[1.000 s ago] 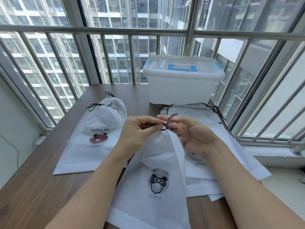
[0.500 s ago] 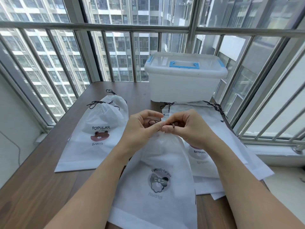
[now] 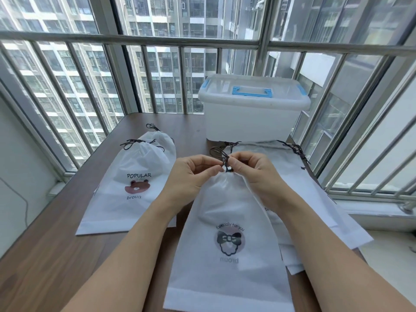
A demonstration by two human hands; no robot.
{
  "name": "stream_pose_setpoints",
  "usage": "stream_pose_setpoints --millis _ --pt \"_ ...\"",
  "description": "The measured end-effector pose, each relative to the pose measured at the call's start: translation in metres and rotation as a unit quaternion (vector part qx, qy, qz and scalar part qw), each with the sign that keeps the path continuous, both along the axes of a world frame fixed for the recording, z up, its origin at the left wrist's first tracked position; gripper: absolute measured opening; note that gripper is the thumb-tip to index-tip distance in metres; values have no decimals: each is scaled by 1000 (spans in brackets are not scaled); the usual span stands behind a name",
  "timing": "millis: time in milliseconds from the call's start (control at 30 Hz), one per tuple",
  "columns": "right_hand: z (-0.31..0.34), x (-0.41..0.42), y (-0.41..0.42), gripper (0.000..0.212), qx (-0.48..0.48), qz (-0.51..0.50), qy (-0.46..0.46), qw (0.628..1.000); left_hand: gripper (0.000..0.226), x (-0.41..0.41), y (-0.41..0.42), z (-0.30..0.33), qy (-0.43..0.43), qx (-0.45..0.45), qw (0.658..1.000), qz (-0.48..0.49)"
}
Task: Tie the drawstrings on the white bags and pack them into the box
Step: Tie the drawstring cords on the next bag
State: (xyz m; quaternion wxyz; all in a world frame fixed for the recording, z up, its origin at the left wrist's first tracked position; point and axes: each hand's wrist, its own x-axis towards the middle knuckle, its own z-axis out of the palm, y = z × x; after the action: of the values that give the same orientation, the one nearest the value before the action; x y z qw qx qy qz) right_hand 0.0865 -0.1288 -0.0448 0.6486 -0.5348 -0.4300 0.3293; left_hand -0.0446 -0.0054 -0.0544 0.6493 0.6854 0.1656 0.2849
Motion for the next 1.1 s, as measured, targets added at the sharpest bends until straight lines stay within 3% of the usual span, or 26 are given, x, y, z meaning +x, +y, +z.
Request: stream_pose_setpoints --millis 233,400,533,633,767,933,1033,1100 --pt "-4 -7 4 15 -2 -43 -25 999 12 2 -5 0 13 -1 1000 15" --pt "-11 -5 7 18 -29 -84 -90 992 10 0 -5 2 21 -79 997 2" --pt "-13 -7 9 20 -34 -79 -53 995 20 1 -7 -1 28 -80 996 9" --pt "-13 -6 8 20 -23 -45 6 999 9 2 -6 -5 35 -95 995 12" --pt "-15 -5 8 19 -29 -85 -47 995 5 2 -6 -7 52 -101 994 10" --pt "-14 -4 10 18 -24 -158 -150 976 13 3 -7 -1 28 -218 975 -16" --pt "-12 -5 11 17 -20 -152 -135 979 16 2 -8 2 21 -266 962 -65" --pt "-11 -4 11 18 -23 -148 -138 979 20 0 -7 4 20 -344 929 -132"
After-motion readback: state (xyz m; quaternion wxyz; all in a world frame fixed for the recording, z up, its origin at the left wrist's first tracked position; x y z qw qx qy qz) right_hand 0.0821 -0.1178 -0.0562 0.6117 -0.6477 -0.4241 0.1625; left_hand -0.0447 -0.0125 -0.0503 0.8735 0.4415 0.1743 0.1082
